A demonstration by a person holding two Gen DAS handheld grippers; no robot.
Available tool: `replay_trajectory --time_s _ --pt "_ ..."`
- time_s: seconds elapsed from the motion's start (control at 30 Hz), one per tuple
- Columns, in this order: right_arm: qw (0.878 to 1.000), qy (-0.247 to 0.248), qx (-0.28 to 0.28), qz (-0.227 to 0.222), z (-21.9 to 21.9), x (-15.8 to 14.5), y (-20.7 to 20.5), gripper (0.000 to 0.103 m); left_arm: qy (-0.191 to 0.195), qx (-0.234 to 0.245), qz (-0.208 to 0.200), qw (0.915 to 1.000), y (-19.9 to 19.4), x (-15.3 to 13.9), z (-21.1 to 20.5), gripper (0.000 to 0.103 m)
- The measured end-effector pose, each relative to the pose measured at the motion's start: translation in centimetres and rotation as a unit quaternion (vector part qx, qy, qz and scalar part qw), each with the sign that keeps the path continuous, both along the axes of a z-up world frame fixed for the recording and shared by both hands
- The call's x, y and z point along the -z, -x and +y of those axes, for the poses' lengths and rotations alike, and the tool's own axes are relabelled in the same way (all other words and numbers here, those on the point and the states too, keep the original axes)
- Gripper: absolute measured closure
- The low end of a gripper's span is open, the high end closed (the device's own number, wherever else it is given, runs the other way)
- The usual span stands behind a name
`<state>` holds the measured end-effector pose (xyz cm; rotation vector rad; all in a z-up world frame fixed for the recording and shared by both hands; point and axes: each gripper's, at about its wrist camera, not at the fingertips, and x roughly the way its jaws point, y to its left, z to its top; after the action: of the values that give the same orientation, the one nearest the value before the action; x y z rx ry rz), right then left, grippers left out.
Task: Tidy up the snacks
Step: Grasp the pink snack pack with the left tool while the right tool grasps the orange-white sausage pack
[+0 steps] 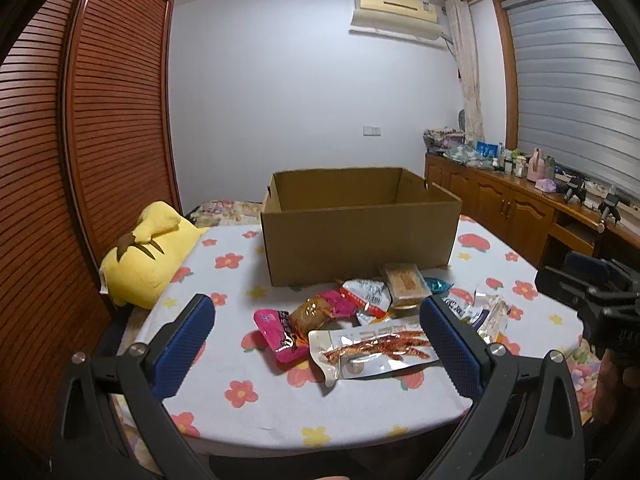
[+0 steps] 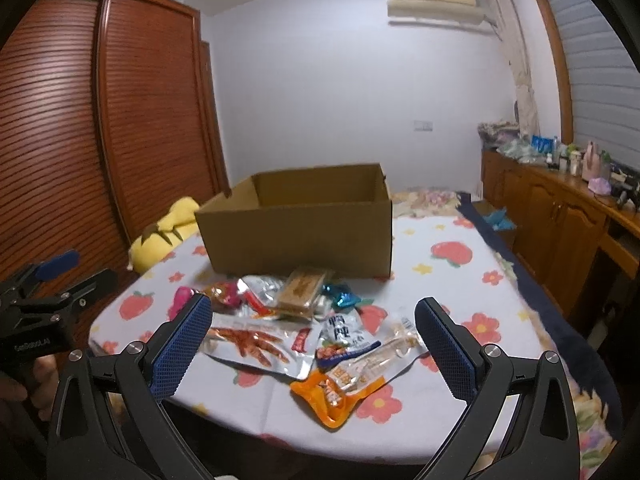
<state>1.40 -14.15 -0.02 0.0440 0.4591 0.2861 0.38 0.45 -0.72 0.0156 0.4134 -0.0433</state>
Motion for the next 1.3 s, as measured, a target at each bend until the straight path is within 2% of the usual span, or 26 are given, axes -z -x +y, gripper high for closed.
replay_trajectory --time_s 0.43,0.73,0.83,0.93,1.27,1.3 --pt "0.997 0.050 -0.003 0.066 -2.3 3.3 -4.5 0.008 -0.010 0.039 0.050 0.9979 -4.0 3.1 0.6 0.001" --pt "0.993 0.030 -0.013 0.117 -3.5 6.0 -5.7 0.008 -0.028 0.058 0.090 0.9938 -7.5 4.5 1.2 0.002" --pt "0.991 0.028 -0.015 0.128 -3.5 6.9 -6.0 0.008 -0.022 0.062 0.107 0.9920 -9.1 5.1 1.8 0.002" --pt "0.989 0.019 -0.018 0.143 -3.5 7.8 -6.5 0.008 -0.037 0.067 0.117 0.9902 -10.8 5.6 2.0 0.002" --pt "0.984 -0.002 -0.032 0.176 -3.4 9.9 -7.2 0.009 -0.042 0.100 0.156 0.9818 -13.7 6.7 2.8 0.009" --pt "0.984 -0.003 -0.032 0.177 -3.5 10.0 -7.3 0.009 -0.042 0.107 0.164 0.9797 -14.1 6.9 2.9 0.012"
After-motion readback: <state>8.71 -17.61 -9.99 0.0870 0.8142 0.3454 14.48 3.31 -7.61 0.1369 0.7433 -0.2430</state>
